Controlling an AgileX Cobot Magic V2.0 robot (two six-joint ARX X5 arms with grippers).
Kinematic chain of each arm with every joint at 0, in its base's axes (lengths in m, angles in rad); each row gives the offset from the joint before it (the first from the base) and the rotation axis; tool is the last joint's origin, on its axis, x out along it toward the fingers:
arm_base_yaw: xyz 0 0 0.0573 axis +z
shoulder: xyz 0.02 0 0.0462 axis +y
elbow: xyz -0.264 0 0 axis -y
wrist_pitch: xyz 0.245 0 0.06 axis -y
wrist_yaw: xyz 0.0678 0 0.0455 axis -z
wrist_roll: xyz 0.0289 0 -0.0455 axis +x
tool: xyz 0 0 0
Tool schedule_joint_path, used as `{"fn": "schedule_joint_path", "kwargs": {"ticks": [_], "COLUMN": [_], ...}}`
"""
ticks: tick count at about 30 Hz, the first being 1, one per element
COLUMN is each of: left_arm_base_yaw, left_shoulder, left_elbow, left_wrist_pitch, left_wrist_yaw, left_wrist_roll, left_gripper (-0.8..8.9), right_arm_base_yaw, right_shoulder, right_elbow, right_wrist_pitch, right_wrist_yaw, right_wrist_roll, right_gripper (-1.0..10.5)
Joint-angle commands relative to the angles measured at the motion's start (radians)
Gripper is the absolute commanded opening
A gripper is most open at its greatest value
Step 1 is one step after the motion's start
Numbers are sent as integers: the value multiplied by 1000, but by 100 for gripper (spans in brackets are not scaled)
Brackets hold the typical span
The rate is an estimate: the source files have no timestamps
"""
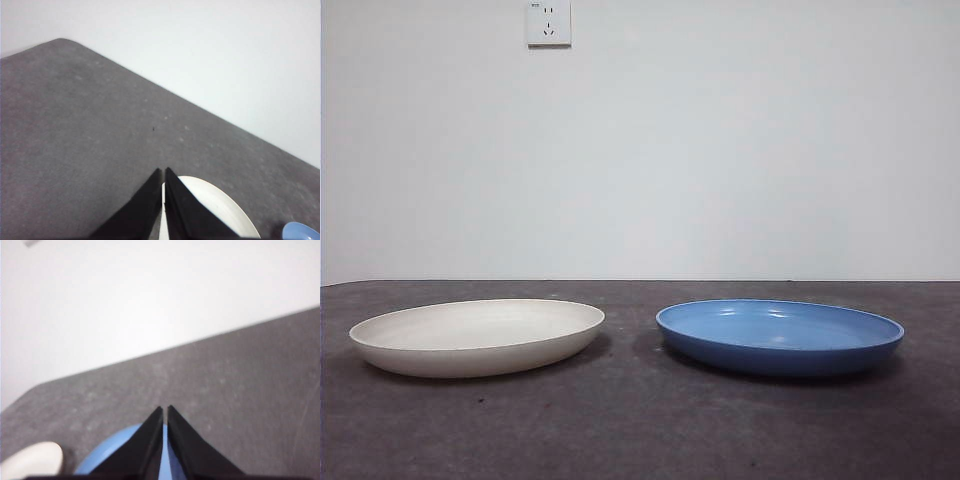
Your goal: Pick up the white plate, put it on the blue plate, put it on desk
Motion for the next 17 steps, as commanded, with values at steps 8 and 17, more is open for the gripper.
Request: {"fn": "schedule_joint_path", "kwargs": {"ticks": [8,17], "left_arm_base_yaw": [2,2], "left_shoulder": [202,439], "left_elbow": [248,449], "left_wrist_pitch": [-129,-307], "left_wrist_yaw": [162,346], "left_wrist_roll": [179,340], "left_gripper": [9,9], "right_arm_base_yaw": [-3,1], "right_shoulder": [155,441], "right_elbow": [282,566], "right_wrist_pitch": [-179,-502], "right_wrist_yaw": [-5,-94], "right_wrist_roll": [-110,-306], "right_gripper": [9,9]}}
